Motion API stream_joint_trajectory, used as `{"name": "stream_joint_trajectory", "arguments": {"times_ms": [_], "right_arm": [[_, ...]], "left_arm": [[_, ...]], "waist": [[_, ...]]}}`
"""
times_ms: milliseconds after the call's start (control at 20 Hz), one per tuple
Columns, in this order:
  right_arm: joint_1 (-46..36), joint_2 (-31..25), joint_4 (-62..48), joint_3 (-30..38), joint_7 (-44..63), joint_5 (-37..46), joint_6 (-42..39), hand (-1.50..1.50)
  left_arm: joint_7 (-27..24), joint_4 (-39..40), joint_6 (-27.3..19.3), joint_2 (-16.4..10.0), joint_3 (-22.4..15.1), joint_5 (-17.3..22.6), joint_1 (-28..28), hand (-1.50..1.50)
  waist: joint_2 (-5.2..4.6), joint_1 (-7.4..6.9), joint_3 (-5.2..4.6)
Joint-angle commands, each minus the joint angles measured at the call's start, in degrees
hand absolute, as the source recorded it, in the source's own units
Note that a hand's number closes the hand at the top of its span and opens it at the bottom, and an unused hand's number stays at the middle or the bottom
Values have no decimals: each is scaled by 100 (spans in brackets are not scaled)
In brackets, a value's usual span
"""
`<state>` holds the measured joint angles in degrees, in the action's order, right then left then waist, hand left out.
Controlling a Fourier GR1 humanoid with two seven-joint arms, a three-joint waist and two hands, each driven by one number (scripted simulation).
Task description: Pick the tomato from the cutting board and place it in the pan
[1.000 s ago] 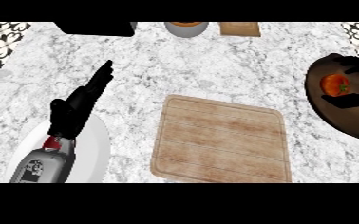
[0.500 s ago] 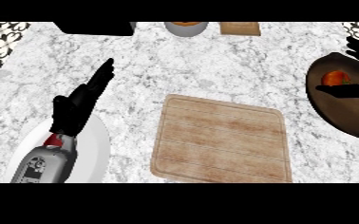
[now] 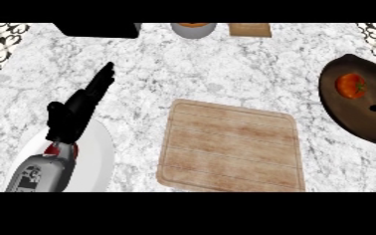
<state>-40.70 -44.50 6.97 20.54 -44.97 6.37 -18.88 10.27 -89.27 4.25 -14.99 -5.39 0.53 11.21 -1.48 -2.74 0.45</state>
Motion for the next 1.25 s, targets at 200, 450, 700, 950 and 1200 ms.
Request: {"name": "stream_joint_trajectory", "arguments": {"times_ms": [200, 450, 700, 950, 1200], "right_arm": [[788, -528, 201, 265, -1115, -278, -1207, -150], [1258, -456, 319, 302, -1374, -363, -1455, -150], [1625, -378, 516, 252, -1535, -391, -1595, -150], [2053, -360, 752, 304, -1866, -508, -1520, -150], [2407, -266, 839, 254, -1945, -535, -1463, -150]], "left_arm": [[-65, -92, -75, 85, -6, -56, -137, 0], [122, -252, -85, 86, -71, -108, -156, 0], [-13, -131, -181, 236, -112, -179, -204, 0], [241, -302, -24, 3, 160, 37, -90, 0], [192, -332, -55, 92, 40, -58, -272, 0]], "waist": [[50, 115, 6], [66, 126, 19], [72, 163, 13], [104, 194, 11], [107, 188, 7]]}}
